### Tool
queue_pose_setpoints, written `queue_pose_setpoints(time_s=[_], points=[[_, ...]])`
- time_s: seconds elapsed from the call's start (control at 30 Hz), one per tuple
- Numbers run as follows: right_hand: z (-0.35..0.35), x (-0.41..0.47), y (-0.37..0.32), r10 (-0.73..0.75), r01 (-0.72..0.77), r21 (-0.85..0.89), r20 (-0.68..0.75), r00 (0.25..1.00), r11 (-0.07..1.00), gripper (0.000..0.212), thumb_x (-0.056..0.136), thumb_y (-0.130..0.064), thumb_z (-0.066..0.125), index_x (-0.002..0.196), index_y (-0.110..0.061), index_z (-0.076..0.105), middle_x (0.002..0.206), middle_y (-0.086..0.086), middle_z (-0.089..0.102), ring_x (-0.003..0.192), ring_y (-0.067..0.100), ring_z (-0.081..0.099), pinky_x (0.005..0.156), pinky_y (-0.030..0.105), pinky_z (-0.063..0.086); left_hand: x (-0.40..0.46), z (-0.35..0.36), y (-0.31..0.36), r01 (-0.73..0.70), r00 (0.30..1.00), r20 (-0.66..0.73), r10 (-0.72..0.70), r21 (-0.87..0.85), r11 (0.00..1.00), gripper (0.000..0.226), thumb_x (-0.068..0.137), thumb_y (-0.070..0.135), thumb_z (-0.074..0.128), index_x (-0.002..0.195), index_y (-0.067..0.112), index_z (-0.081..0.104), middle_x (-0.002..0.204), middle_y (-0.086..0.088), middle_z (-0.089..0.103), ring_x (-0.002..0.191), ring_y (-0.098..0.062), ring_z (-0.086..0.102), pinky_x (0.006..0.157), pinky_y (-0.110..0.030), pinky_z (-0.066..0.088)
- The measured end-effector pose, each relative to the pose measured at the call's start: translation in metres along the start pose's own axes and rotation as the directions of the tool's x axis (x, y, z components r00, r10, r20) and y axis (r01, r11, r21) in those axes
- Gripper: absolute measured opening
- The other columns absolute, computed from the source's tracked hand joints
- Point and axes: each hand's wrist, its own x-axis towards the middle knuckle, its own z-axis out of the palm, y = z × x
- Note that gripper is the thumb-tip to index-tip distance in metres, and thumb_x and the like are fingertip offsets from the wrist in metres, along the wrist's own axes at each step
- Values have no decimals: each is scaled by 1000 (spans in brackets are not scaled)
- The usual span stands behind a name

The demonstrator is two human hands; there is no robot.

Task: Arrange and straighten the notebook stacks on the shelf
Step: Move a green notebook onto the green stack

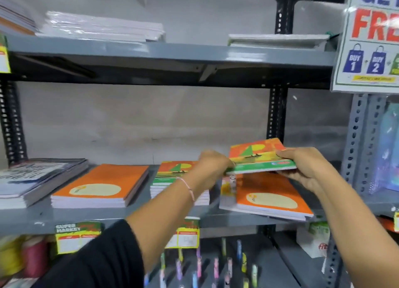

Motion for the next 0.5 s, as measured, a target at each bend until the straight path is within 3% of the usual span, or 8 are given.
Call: queue_pose_setpoints(time_s=[0.1, 0.17, 0.23, 0.33, 0.4, 0.5], points=[[54, 4, -6, -72, 70, 23, 75, 995, 997, 10, 79, 3, 68, 79, -7, 65, 77, 15, 66, 62, 22, 64, 42, 22, 53, 5, -59, 16, -18, 995, -102, 1, -169, 985, 15, 68, -11, 72, 72, -1, 61, 81, -22, 60, 68, -27, 59, 67, -38, 55], [94, 7, -1, -95, 95, 9, 135, 986, 995, 11, 77, -1, 72, 73, -9, 65, 71, 13, 65, 62, 23, 60, 45, 22, 48, 12, -93, 16, -21, 985, -174, -11, -186, 982, 18, 70, -15, 70, 66, 0, 59, 76, -19, 60, 61, -22, 59, 52, -27, 53], [129, 12, 11, -68, 78, -46, 188, 980, 996, 14, 76, -4, 74, 67, -11, 66, 73, 16, 65, 67, 24, 58, 58, 29, 46, 16, -122, 7, 0, 957, -287, -39, -137, 991, 21, 67, -13, 72, 65, 2, 59, 72, -18, 58, 51, -19, 58, 45, -23, 48], [164, 31, 40, 14, 14, -115, 240, 971, 993, 9, 70, -3, 76, 74, -4, 69, 83, 23, 70, 72, 29, 64, 72, 39, 50, 20, -145, -16, 42, 903, -423, -71, -76, 996, 27, 57, -11, 78, 70, 2, 59, 76, -18, 57, 65, -24, 57, 61, -33, 48], [175, 42, 60, 48, -2, -192, 233, 971, 981, 27, 63, -7, 78, 86, 4, 68, 91, 23, 72, 82, 32, 69, 79, 43, 56, 17, -150, -30, 35, 904, -424, -58, -62, 997, 29, 59, -12, 78, 64, 6, 56, 81, -16, 58, 77, -23, 55, 71, -36, 48], [181, 46, 77, 54, 22, -304, 238, 970, 952, 26, 66, -7, 80, 86, 4, 68, 90, 18, 70, 84, 30, 66, 82, 40, 54, 19, -156, -45, 71, 920, -389, -53, 33, 997, 29, 66, -9, 78, 66, 8, 55, 82, -9, 56, 85, -19, 54, 96, -35, 50]])
